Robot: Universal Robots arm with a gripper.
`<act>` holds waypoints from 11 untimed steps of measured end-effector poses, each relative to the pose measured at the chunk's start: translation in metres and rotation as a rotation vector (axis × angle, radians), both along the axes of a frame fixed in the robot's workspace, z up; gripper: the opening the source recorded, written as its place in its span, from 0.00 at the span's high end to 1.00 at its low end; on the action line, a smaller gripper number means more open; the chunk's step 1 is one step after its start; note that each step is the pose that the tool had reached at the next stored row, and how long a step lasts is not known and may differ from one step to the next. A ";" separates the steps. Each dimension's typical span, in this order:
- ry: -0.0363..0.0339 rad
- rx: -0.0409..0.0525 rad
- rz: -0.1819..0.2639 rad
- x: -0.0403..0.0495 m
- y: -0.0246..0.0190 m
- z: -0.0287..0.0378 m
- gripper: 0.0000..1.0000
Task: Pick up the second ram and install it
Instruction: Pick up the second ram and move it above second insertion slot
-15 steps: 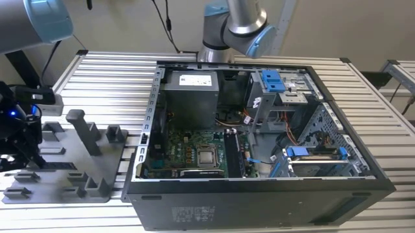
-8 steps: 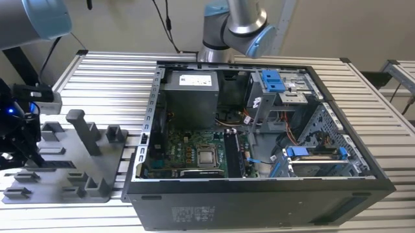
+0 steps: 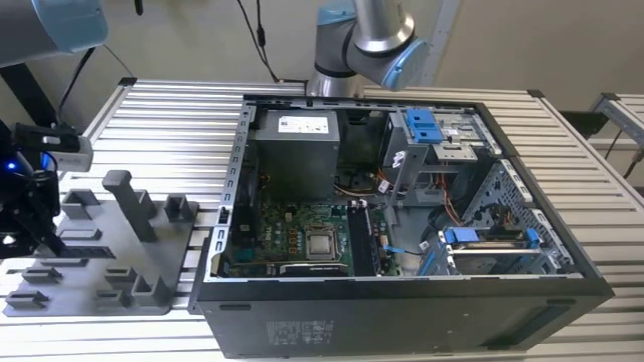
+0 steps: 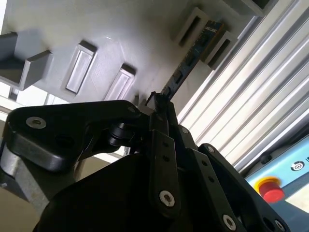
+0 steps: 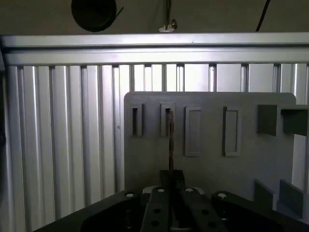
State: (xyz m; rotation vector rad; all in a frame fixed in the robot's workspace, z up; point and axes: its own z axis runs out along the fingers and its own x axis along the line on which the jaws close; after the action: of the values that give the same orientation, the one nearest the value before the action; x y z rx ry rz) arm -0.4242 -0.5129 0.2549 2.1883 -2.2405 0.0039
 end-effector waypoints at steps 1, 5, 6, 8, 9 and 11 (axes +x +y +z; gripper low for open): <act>-0.0001 0.0001 0.000 0.0000 0.0000 0.0011 0.86; -0.0001 0.0001 0.000 0.0000 0.0000 0.0059 0.86; -0.0001 0.0001 0.000 0.0000 0.0000 0.0072 0.86; -0.0001 0.0001 0.000 0.0000 0.0000 0.0100 0.86; -0.0001 0.0001 0.000 0.0000 0.0000 0.0113 0.86; -0.0001 0.0001 0.000 0.0000 0.0000 0.0140 0.86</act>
State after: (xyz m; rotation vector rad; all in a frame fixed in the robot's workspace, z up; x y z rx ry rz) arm -0.4242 -0.5129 0.2689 2.1884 -2.2406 0.0039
